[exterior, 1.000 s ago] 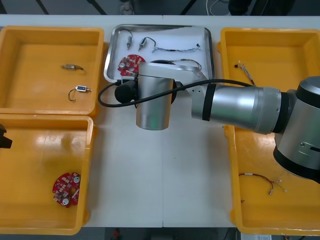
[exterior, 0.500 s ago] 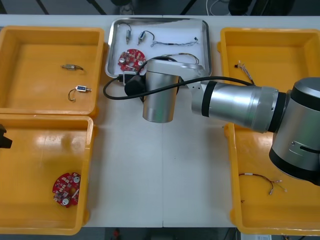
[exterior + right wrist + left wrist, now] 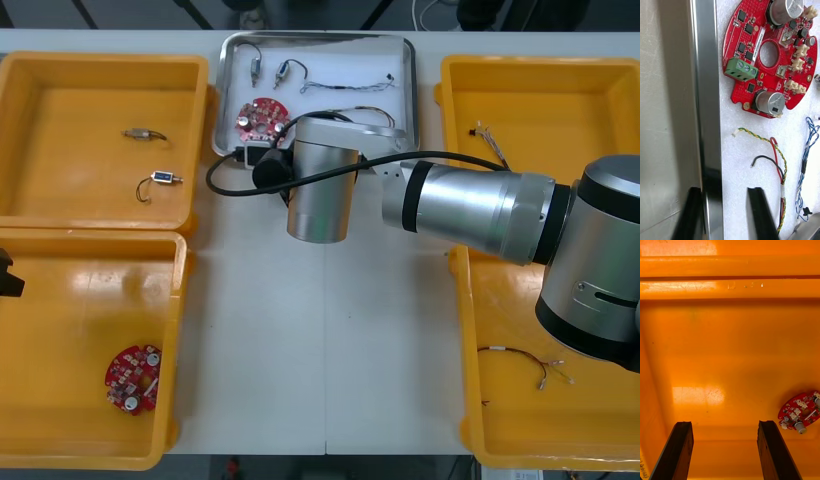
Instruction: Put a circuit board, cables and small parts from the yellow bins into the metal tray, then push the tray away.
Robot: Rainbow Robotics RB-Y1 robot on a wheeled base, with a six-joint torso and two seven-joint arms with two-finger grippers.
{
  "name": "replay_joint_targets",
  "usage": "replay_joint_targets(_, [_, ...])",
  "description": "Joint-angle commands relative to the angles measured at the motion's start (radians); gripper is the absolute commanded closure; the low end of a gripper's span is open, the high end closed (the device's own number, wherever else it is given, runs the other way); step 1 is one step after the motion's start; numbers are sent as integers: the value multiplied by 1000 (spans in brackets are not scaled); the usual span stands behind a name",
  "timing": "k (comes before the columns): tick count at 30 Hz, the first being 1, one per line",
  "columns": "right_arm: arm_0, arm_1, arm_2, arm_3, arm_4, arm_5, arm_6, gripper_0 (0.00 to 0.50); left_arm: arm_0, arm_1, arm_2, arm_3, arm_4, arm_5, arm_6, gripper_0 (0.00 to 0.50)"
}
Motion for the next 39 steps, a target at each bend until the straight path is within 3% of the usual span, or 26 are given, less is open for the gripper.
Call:
replay_joint_targets(1, [-52, -4, -33, -87, 9, 28, 12, 0, 14, 40, 25, -25, 3, 6, -86, 0])
replay_joint_targets(10, [3, -40, -98, -271, 9, 183, 7, 0, 14, 40, 25, -25, 3, 6, -86, 0])
replay_joint_targets(20, [144, -71, -233, -504, 12, 402, 4, 0, 14, 40, 25, -25, 3, 6, -86, 0])
replay_joint_targets(35, [394, -76, -507, -905, 14, 885, -21, 0, 14, 40, 25, -25, 3, 6, -86, 0])
replay_joint_targets(39, [439, -111, -544, -1009, 15, 900, -35, 0, 14, 40, 25, -25, 3, 6, -86, 0])
